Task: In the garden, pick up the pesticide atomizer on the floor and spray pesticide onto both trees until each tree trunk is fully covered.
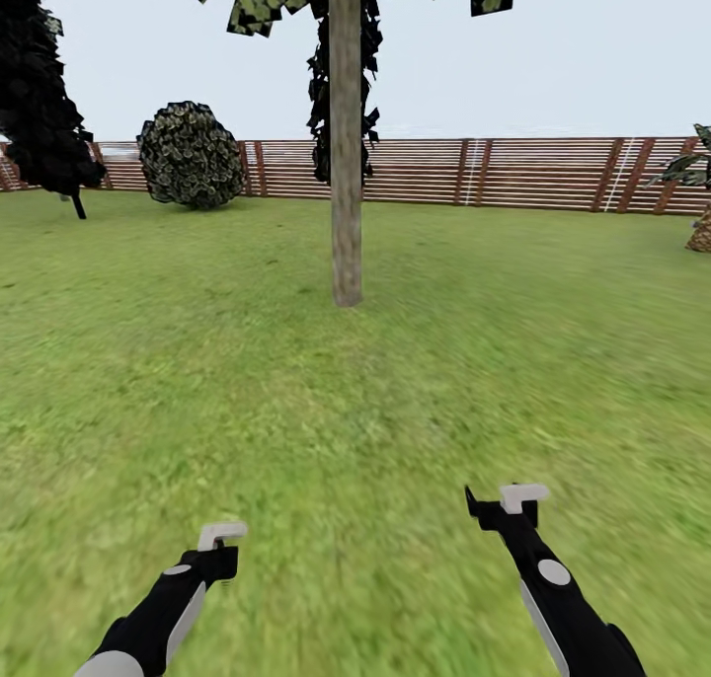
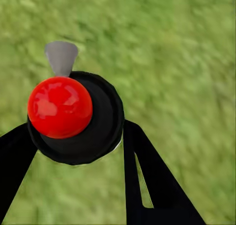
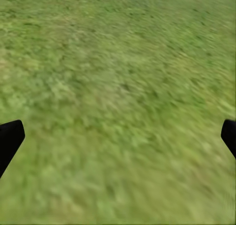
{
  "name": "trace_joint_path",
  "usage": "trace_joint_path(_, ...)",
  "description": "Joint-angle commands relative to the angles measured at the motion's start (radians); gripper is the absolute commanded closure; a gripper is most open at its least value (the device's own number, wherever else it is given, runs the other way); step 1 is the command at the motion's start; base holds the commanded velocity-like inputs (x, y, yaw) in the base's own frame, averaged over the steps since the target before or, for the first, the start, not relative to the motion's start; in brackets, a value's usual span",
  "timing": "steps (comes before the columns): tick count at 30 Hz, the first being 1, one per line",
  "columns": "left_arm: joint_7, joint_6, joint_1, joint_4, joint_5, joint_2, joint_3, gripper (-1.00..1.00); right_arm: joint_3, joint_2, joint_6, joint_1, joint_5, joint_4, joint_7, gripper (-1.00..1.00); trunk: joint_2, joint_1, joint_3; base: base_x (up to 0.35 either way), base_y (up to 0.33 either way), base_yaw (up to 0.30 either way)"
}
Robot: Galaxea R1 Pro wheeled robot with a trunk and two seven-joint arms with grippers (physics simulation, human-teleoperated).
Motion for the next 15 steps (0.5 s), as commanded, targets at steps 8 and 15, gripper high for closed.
trace_joint_path(8,0.0,-0.002,0.0,0.0,0.0,0.0,0.0,1.0,-0.001,0.0,0.0,0.0,-0.004,-0.004,-0.003,-1.0,0.0,0.0,0.0,0.339,0.0,0.0)
trace_joint_path(15,-0.001,-0.003,0.0,0.0,0.0,0.0,0.0,1.0,-0.002,0.003,-0.001,0.0,-0.005,-0.002,-0.007,-1.0,0.0,0.0,0.0,0.339,0.0,0.0)
